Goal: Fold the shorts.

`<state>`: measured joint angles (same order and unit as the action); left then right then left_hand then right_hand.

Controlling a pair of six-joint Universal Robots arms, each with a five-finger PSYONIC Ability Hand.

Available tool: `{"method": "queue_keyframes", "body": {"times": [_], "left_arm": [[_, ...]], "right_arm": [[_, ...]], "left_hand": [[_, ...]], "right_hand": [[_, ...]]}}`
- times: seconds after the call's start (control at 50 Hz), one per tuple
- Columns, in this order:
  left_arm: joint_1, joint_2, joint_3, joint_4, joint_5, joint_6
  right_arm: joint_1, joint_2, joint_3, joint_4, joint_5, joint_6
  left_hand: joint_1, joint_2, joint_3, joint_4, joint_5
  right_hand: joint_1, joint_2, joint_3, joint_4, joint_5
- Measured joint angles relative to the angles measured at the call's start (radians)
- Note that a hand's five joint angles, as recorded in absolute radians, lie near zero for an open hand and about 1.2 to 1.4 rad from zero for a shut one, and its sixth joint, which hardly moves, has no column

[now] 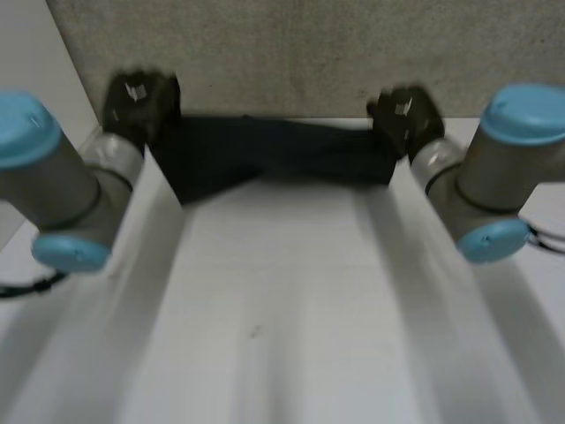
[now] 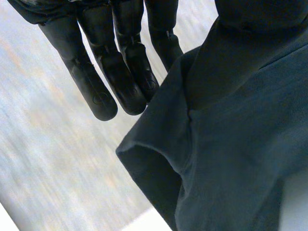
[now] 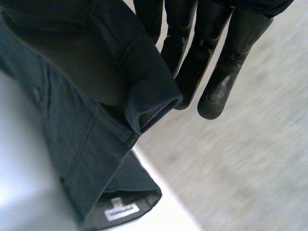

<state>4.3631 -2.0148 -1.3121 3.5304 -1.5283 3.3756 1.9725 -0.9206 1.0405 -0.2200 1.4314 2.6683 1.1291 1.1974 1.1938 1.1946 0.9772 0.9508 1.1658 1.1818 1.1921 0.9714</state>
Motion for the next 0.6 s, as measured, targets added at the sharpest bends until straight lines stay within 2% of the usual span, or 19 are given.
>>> {"method": "queue_keyframes", "body": {"times": [0.02,0.1,0.2,0.3,0.4,0.48,0.56,0.58,0.6], "left_arm": [[-0.003,-0.036,-0.08,-0.003,0.0,0.021],[-0.011,-0.094,-0.16,-0.023,0.0,0.088],[-0.019,-0.123,-0.223,-0.086,-0.001,0.18],[-0.021,-0.066,-0.274,-0.201,-0.002,0.234],[-0.018,0.094,-0.343,-0.393,-0.002,0.252],[-0.014,0.18,-0.377,-0.493,-0.001,0.254],[-0.009,0.301,-0.427,-0.7,0.005,0.284],[-0.009,0.301,-0.427,-0.7,0.005,0.284],[-0.009,0.335,-0.449,-0.792,0.013,0.314]], "right_arm": [[0.002,0.058,0.029,0.067,-0.001,-0.033],[0.012,0.108,0.059,0.131,0.006,-0.086],[0.026,0.102,0.101,0.187,0.013,-0.12],[0.033,-0.004,0.197,0.257,0.014,-0.132],[0.03,-0.177,0.344,0.382,0.003,-0.138],[0.029,-0.242,0.409,0.466,-0.002,-0.153],[0.025,-0.333,0.519,0.644,-0.007,-0.246],[0.025,-0.333,0.519,0.644,-0.007,-0.246],[0.02,-0.366,0.564,0.715,-0.008,-0.303]], "left_hand": [[0.0,0.0,0.0,0.0,0.0],[0.0,0.0,0.0,0.0,0.0],[0.0,0.0,0.0,0.0,0.0],[0.0,0.0,0.0,0.001,0.0],[0.0,0.0,0.0,0.003,0.001],[0.0,0.0,0.0,0.003,0.0],[0.0,0.0,0.0,0.003,0.0],[0.0,0.0,0.0,0.003,0.0],[0.0,0.0,0.0,0.003,0.0]], "right_hand": [[0.0,0.0,0.0,0.0,0.0],[0.0,0.0,0.0,0.0,0.0],[0.0,0.0,0.0,0.0,0.0],[0.0,0.0,0.0,0.0,0.0],[0.0,0.0,0.0,0.0,0.0],[0.0,0.0,0.0,0.0,0.0],[0.0,0.0,0.0,0.0,0.0],[0.0,0.0,0.0,0.0,0.0],[0.0,0.0,0.0,0.0,0.0]]}}
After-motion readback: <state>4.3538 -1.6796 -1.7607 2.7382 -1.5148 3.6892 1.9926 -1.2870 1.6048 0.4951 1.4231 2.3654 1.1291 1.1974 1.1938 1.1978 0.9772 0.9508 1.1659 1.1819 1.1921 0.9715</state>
